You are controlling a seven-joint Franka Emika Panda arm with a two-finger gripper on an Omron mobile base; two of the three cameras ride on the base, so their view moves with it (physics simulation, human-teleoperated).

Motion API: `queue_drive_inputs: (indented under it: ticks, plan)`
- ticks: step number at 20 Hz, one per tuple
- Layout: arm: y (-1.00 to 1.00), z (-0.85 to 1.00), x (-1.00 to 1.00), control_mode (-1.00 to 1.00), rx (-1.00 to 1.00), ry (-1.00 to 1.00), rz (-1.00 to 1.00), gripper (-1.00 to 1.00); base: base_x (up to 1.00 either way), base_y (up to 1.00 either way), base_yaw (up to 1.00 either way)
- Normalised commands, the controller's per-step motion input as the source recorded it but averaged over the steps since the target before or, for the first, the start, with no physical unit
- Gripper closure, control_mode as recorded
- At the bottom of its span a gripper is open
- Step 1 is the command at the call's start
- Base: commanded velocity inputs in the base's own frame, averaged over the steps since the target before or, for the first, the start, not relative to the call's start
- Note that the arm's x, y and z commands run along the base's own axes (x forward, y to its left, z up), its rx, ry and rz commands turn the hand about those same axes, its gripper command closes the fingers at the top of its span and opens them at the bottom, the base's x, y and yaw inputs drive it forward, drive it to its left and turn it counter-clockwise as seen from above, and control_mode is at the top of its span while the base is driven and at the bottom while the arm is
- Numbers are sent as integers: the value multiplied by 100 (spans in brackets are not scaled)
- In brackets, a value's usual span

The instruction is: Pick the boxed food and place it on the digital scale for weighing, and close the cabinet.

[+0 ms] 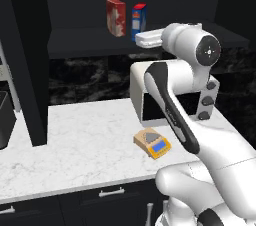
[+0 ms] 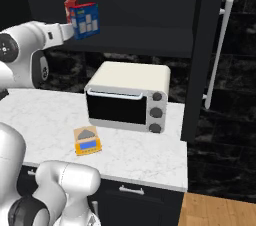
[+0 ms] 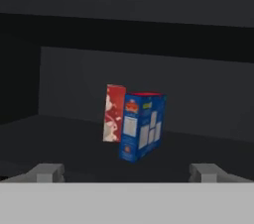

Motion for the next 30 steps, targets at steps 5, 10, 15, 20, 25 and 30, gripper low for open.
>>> queue_drive_inputs:
  ticks: [5, 10, 15, 20, 25, 30]
  plan:
    - [0, 0, 73, -100, 0, 0, 0, -100, 0, 0, 0]
    - [0, 0, 50, -100, 0, 0, -1, -100, 0, 0, 0]
    - [1, 0, 52, -100, 0, 0, -1, -100, 0, 0, 0]
    - [6, 0, 56, -100, 0, 0, -6, -100, 0, 0, 0]
    - [25, 0, 28, -100, -1, 0, -15, -100, 0, 0, 0]
    - [31, 0, 0, -100, -2, -5, -13, -100, 0, 0, 0]
